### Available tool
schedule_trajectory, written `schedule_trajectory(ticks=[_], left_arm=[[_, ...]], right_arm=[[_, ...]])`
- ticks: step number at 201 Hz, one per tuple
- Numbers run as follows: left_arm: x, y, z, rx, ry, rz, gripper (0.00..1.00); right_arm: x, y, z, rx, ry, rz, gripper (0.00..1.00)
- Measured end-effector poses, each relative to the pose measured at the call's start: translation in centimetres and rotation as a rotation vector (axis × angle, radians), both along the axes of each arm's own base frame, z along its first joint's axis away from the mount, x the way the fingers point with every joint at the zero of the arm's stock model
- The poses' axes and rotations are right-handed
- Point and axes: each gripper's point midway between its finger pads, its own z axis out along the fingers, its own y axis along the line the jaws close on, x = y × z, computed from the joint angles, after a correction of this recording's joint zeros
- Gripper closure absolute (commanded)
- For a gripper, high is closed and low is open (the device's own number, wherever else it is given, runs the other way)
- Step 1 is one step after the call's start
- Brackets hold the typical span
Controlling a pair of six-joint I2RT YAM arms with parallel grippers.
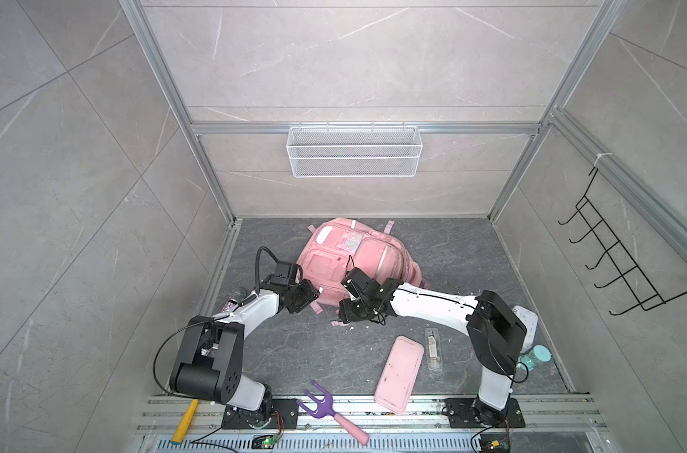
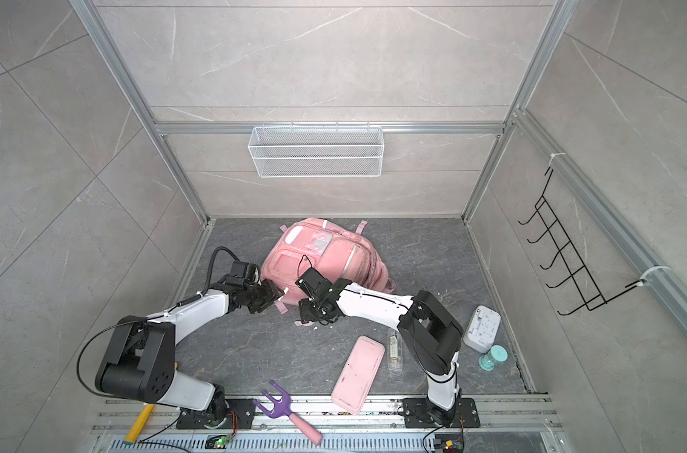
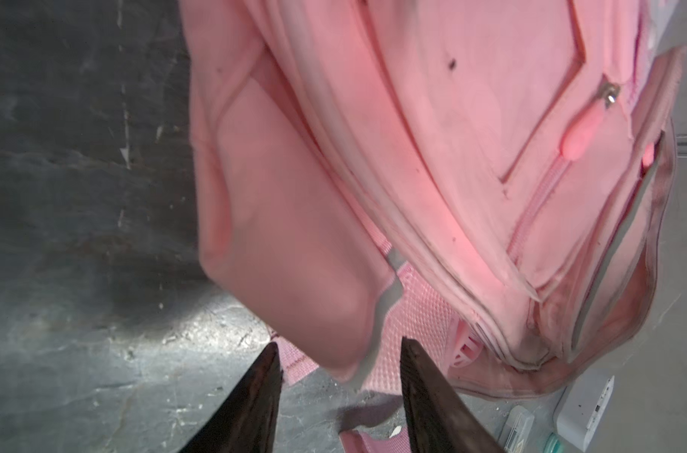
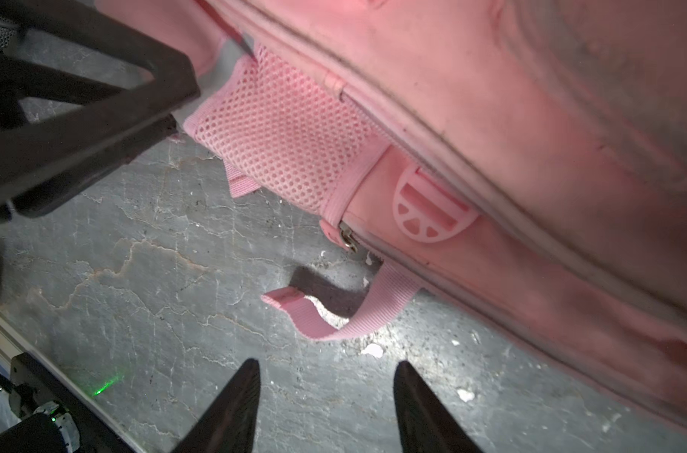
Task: Pack books, pencil case, and school supplies into a backpack
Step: Zip the student bag at the center of the table.
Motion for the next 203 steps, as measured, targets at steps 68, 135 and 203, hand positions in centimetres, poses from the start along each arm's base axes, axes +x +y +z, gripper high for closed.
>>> schedule_trajectory(ticks=[68, 135, 203], left_arm=[[2.5, -0.3, -2.4, -0.089, 0.044, 0.008, 0.79], [3.7, -1.0, -1.1, -0.134, -0.009, 0.004, 1.00], [3.0, -1.3, 1.0, -0.140, -0.046, -0.009, 1.00]], right_arm=[[-0.5, 0.8, 0.2, 0.022, 0.003, -0.008, 0.47], [-0.4, 1.5, 0.0, 0.047, 0.003, -0.026, 0.52], [0.1, 2.2, -0.6, 0.083, 0.000, -0.055, 0.56]])
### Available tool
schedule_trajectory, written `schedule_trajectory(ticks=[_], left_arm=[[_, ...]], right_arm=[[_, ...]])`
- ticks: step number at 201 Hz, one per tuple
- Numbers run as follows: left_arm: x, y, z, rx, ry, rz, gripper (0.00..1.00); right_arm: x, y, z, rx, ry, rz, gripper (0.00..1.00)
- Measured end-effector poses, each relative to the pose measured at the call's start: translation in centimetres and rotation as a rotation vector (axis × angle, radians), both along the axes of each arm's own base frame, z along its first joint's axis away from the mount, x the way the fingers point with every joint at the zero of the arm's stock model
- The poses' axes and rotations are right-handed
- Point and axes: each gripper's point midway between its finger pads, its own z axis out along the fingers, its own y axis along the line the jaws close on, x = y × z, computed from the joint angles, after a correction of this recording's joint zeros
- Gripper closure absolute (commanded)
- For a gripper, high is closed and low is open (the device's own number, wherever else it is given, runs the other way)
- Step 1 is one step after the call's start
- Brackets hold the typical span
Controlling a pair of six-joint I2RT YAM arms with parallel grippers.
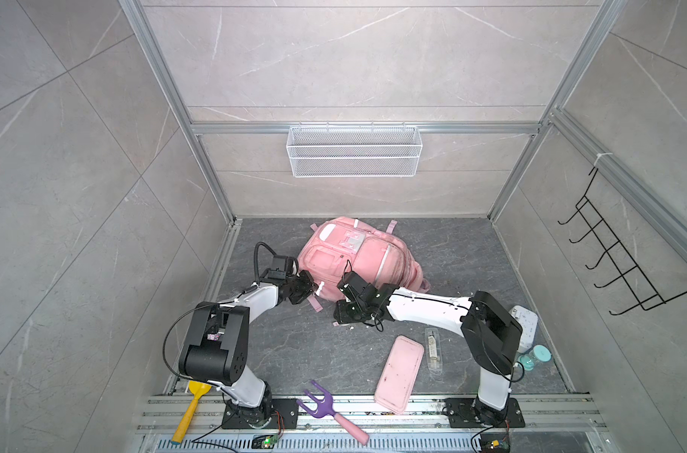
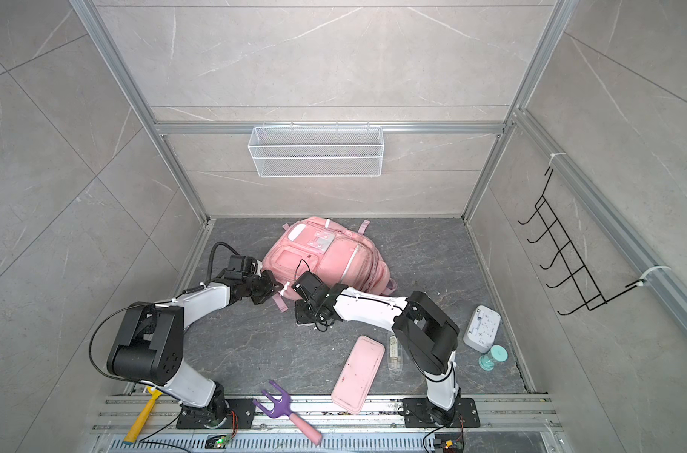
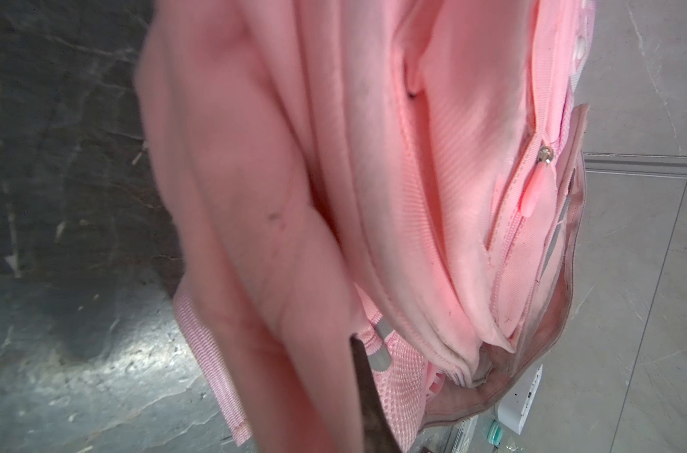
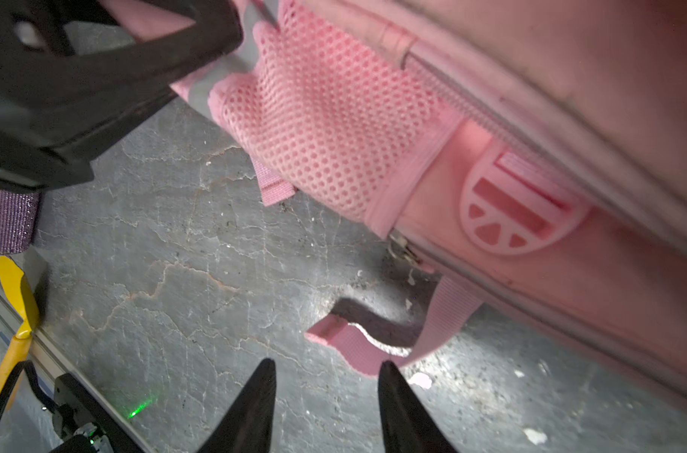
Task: Pack books, pencil case, and school supplies into a backpack
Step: Zip the student bag at the center of the table.
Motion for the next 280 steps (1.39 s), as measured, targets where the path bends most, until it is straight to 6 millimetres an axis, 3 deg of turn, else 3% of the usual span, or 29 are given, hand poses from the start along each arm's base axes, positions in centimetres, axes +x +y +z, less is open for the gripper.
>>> schedule_trajectory(ticks=[57, 114, 208, 280], left_arm=[[-0.8, 0.1, 0.9, -0.001, -0.006, -0.003, 1.00], [-1.4, 0.2, 1.5, 0.002, -0.001, -0.002, 1.00], [-2.1, 0.2, 2.3, 0.001, -0.003, -0.007, 1.00], [-2.5, 0.3, 2.9, 0.002, -0.004, -0.007, 1.00]], right_arm=[[1.2, -0.5, -1.7, -0.037, -0.045, -0.048, 0.57], [0.9, -3.3, -4.3, -0.077, -0.114, -0.071, 0.55], [1.9, -1.0, -1.0, 0.108, -0.280, -0.005, 0.55], [2.5, -0.4, 0.0, 0.134, -0.331, 0.012, 0.64]])
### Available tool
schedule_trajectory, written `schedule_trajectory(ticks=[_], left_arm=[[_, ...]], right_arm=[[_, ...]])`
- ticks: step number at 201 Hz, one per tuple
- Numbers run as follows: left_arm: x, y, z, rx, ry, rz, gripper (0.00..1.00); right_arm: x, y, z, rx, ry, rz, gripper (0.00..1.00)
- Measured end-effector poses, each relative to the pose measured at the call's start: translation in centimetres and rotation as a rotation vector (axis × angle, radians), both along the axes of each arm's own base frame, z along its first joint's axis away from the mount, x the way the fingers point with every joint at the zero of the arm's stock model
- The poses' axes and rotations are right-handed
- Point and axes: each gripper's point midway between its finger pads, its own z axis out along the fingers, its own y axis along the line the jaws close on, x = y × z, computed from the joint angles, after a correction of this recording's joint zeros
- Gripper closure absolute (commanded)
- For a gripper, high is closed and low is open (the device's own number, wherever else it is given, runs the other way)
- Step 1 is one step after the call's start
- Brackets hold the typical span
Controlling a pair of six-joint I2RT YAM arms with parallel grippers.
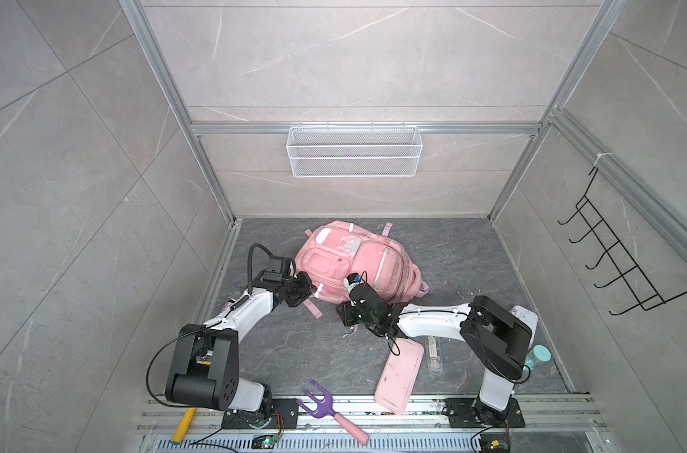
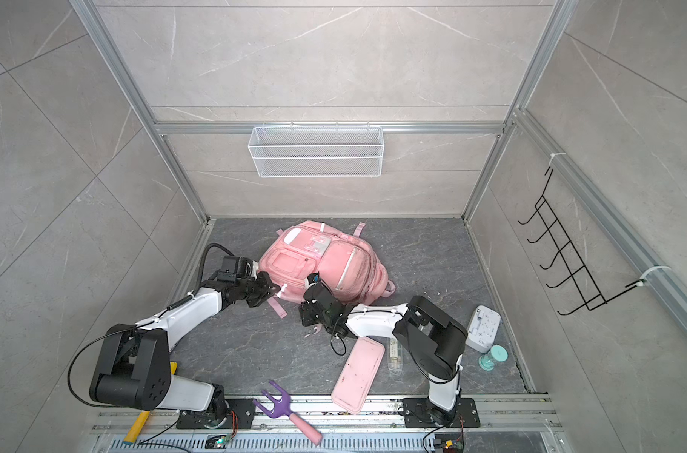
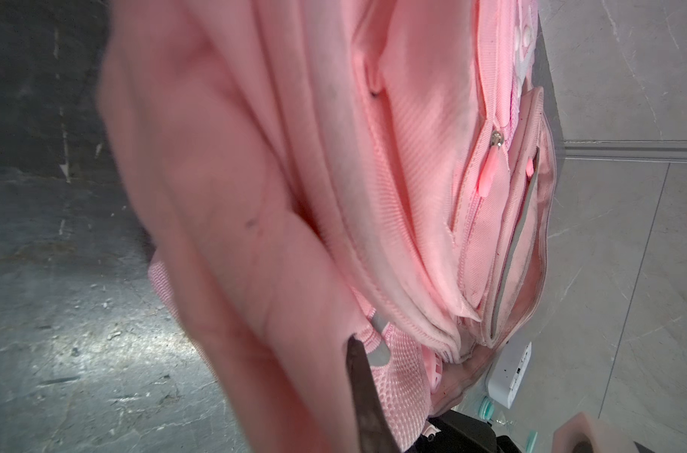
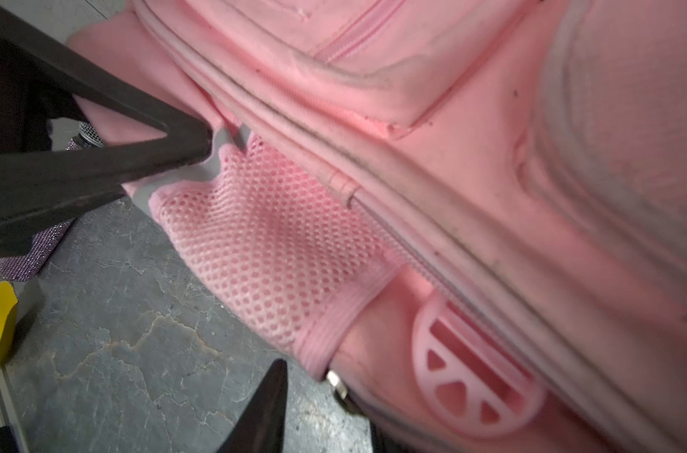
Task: Pack books, pencil case, and school supplies into a backpack
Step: Zip the student bag at the center of the table.
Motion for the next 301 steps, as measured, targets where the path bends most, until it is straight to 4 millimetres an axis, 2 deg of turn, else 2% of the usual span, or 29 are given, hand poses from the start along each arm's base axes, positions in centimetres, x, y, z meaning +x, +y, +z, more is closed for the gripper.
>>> schedule_trajectory(ticks=[35, 80, 127, 155, 174, 217, 260, 301], left_arm=[[-0.2, 0.0, 0.1, 0.001, 0.002, 0.000, 1.00], [-0.2, 0.1, 0.5, 0.003, 0.011, -0.001, 1.00], [-0.2, 0.1, 1.1, 0.003, 0.001, -0.003, 1.00], [-0.4, 0.1, 1.6, 0.001, -0.008, -0.003, 1.00], [-0.5, 0.1, 1.7, 0.003, -0.008, -0.002, 1.00], [-0.8, 0.2, 2.0, 0.006, -0.010, -0.004, 1.00], [-1.0, 0.3, 2.0, 0.013, -0.005, -0.006, 1.00], [-0.5, 0.3, 2.7, 0.023, -0.012, -0.018, 1.00]], right_arm=[[0.0, 0.0, -0.1, 0.006, -0.010, -0.003, 0.61], [-0.9, -1.3, -1.8, -0.009, -0.010, -0.001, 0.55], [-0.3, -0.6, -0.1, 0.034, -0.066, 0.009, 0.53], [-0.1, -0.6, 0.2, 0.031, -0.089, 0.012, 0.53], [0.0, -0.5, 0.3, 0.030, -0.100, 0.015, 0.57], [0.2, -0.6, 0.6, 0.023, -0.120, 0.010, 0.77], [0.2, -0.9, 2.5, 0.052, -0.149, 0.008, 0.94], [-0.2, -1.4, 3.0, 0.058, -0.151, 0.007, 1.00]])
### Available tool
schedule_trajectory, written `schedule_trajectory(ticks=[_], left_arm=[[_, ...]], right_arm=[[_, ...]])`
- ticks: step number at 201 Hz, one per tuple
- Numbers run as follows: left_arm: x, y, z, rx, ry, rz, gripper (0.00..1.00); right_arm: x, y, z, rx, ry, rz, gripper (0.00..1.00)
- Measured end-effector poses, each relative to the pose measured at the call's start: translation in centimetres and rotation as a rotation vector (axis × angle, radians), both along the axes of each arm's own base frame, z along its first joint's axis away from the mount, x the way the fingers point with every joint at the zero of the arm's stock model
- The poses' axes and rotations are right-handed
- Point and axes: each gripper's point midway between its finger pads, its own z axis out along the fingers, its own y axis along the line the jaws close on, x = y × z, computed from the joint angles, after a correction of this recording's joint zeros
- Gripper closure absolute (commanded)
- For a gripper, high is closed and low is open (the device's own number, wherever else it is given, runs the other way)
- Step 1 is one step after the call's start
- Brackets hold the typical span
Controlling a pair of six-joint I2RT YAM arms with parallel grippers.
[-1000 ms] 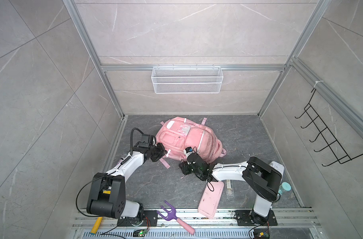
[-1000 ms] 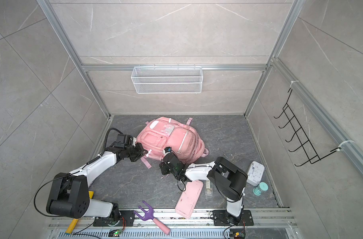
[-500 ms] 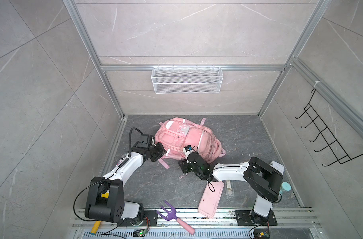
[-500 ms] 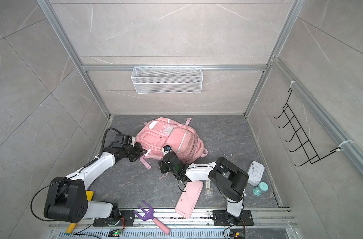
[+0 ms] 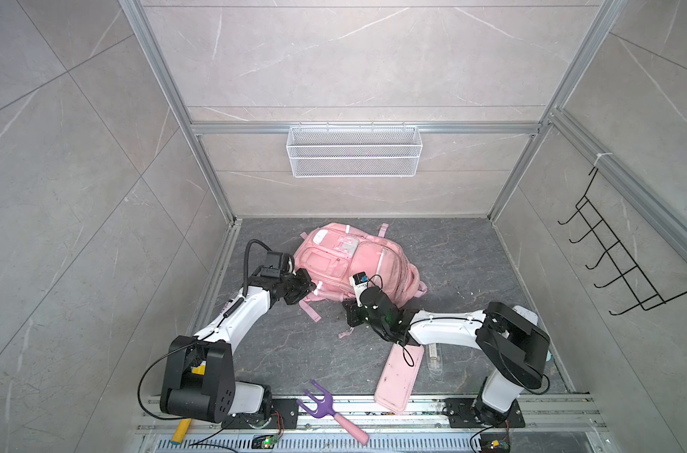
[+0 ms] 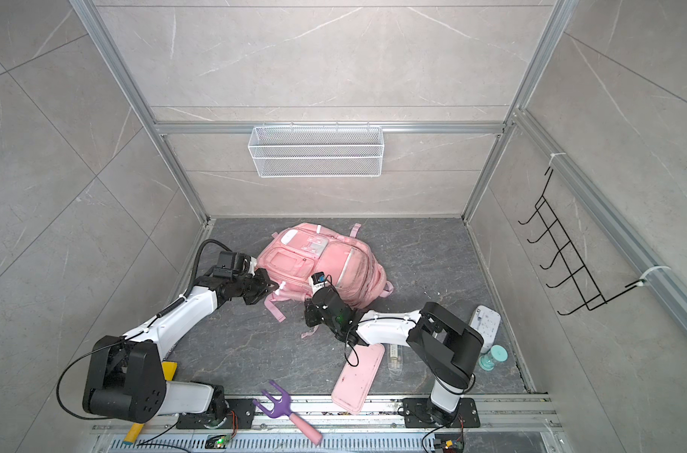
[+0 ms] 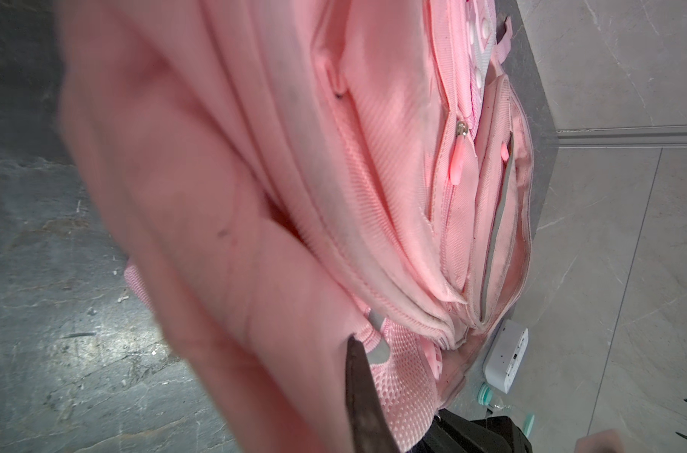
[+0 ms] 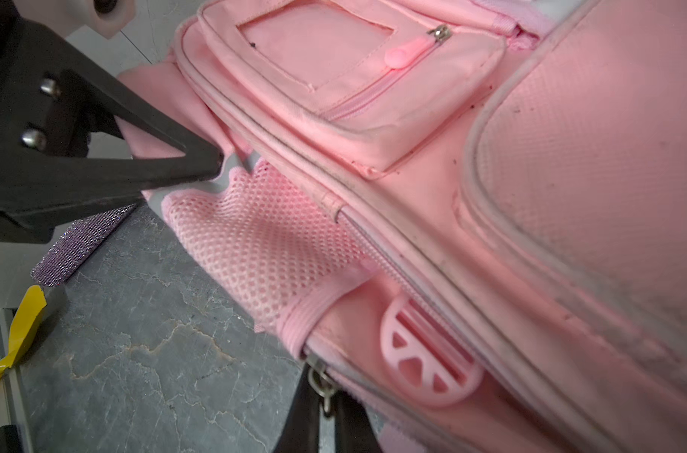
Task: Pack books, pencil case, and school supplies into a backpack
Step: Zip the student bag at the center of the table.
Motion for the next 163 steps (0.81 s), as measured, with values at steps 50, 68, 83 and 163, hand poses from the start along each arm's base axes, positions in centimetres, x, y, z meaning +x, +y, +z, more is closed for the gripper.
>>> schedule_trajectory(ticks=[50, 68, 83, 163], left_arm=[[0.6, 1.4, -0.2, 0.014, 0.012, 0.017, 1.00], [1.0, 2.6, -0.8, 0.019, 0.031, 0.040, 1.00], [1.3, 3.6, -1.3, 0.024, 0.049, 0.062, 1.00], [3.1, 6.6, -2.9, 0.055, 0.087, 0.151, 1.00]], right_arm=[[-0.9, -0.6, -0.5, -0.030, 0.038, 0.021, 1.00], [-1.5, -0.9, -1.2, -0.058, 0.068, 0.033, 1.00], [-1.9, -1.4, -1.9, -0.085, 0.096, 0.040, 1.00], [-1.6, -8.6, -3.6, -0.273, 0.239, -0.025, 1.00]])
